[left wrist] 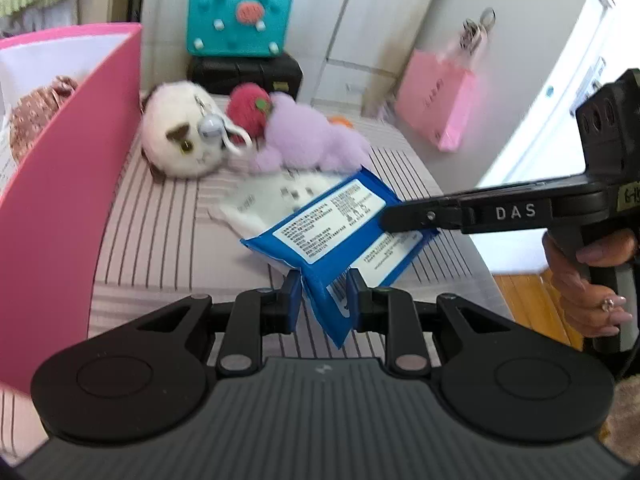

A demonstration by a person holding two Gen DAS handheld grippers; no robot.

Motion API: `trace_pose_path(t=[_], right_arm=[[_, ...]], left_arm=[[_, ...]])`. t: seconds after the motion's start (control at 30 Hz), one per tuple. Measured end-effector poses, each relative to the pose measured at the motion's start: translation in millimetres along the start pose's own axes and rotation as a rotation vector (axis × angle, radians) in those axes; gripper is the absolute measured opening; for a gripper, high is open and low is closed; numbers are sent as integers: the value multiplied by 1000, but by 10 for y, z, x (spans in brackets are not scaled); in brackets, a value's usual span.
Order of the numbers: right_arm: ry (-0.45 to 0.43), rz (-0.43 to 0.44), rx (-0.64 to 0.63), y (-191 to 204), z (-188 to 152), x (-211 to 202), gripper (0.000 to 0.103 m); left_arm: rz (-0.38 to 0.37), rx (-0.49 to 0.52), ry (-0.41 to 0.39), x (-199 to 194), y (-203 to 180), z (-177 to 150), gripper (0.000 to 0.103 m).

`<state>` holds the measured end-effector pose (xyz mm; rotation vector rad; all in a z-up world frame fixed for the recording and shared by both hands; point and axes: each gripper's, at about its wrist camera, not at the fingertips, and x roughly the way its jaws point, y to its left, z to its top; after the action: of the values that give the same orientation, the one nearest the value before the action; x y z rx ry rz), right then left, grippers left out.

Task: Organize soft objects
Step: 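Carry the wet-wipes pack with the left gripper into the pink box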

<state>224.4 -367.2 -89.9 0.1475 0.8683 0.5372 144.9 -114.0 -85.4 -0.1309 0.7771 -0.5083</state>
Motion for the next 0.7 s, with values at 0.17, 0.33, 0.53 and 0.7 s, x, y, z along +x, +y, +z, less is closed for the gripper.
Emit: trace_pose_path(t=[0.17,0.33,0.53,0.7], right_arm=[[21,-8,6,105,-149,-108,35],[39,-5,17,204,-265,-227,37],[56,5,4,417,-427,-393,40],[61,19,-17,630,-514,-537,41]], left_arm=[[-23,36,49,-158,-80,-39,23],[-57,68,85,-297,-111,-76,23],[-89,87,114,-536,-126,-119,23],[-87,115,94,-785,-132,-161,23]])
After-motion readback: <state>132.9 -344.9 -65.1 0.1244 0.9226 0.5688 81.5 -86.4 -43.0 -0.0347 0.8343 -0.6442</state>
